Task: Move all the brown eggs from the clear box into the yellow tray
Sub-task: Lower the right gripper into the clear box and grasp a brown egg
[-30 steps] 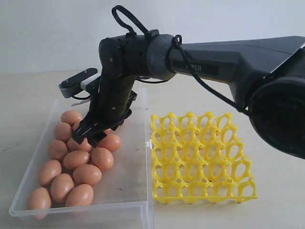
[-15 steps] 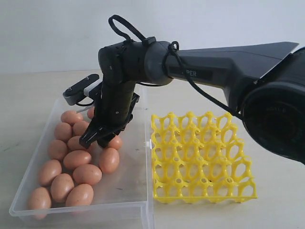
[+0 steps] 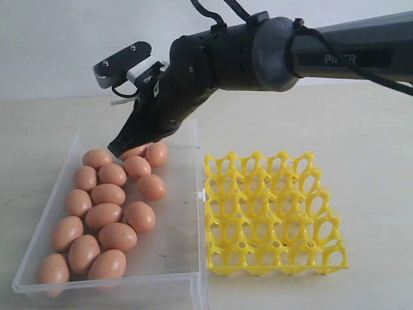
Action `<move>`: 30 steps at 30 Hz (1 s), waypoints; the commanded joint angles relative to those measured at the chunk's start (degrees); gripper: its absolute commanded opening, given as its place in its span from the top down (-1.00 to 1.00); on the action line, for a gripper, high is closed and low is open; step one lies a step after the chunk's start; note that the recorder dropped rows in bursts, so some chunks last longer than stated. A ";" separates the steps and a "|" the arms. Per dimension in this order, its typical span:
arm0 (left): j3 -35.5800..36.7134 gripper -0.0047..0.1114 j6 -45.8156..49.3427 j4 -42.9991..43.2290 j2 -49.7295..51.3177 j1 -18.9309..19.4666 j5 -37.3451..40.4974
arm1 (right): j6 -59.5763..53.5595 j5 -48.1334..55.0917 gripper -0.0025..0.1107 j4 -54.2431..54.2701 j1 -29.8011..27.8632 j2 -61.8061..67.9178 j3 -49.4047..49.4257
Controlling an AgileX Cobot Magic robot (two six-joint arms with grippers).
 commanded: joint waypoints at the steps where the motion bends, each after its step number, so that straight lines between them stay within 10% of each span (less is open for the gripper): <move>1: -0.23 0.92 -0.25 -0.14 -0.32 -0.43 -0.52 | -0.14 7.94 0.96 -0.40 -0.18 -1.16 0.53; 7: -0.23 0.92 -0.25 -0.14 -0.32 -0.43 -0.52 | 7.24 14.05 0.77 -0.01 -0.18 -1.16 -3.21; 14: -0.23 0.92 -0.25 -0.14 -0.32 -0.43 -0.52 | 7.26 21.42 -0.07 4.96 -0.18 4.91 -6.92; 30: -0.23 0.92 -0.25 -0.14 -0.32 -0.43 -0.52 | 2.64 23.60 -0.07 1.72 1.77 15.48 -17.23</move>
